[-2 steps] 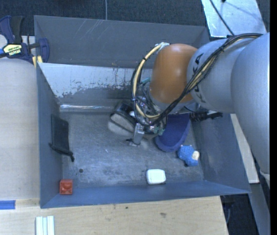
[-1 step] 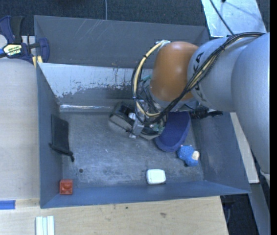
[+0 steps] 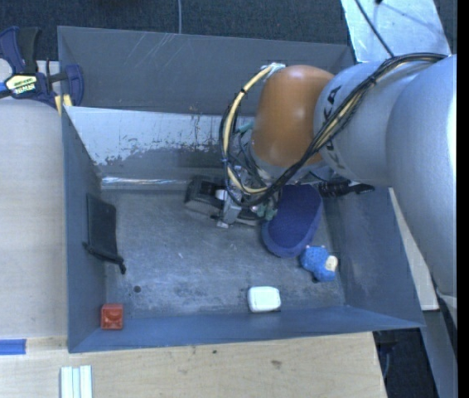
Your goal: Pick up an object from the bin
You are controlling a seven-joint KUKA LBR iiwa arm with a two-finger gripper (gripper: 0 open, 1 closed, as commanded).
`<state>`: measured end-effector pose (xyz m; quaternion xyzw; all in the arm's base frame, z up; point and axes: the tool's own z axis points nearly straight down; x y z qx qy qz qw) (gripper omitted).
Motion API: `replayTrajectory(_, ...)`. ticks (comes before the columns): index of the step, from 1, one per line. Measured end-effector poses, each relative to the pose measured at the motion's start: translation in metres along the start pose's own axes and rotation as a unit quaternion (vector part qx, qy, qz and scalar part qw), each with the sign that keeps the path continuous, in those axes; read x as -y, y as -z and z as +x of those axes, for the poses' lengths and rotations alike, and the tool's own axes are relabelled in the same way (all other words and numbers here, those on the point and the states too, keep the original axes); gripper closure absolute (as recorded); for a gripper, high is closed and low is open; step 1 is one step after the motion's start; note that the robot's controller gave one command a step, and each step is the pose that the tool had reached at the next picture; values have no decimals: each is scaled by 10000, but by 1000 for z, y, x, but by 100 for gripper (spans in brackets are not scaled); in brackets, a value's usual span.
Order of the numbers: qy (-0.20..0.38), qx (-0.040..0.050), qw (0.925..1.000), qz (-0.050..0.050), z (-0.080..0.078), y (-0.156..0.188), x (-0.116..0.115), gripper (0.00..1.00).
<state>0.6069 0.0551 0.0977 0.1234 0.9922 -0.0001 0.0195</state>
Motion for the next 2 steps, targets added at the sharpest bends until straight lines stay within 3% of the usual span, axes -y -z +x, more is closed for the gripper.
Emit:
replayTrajectory(1,-95,-171,9998,20,-18,58,-21,100)
replayTrajectory(2,-196,-190,9996,26,3,130,-30,100)
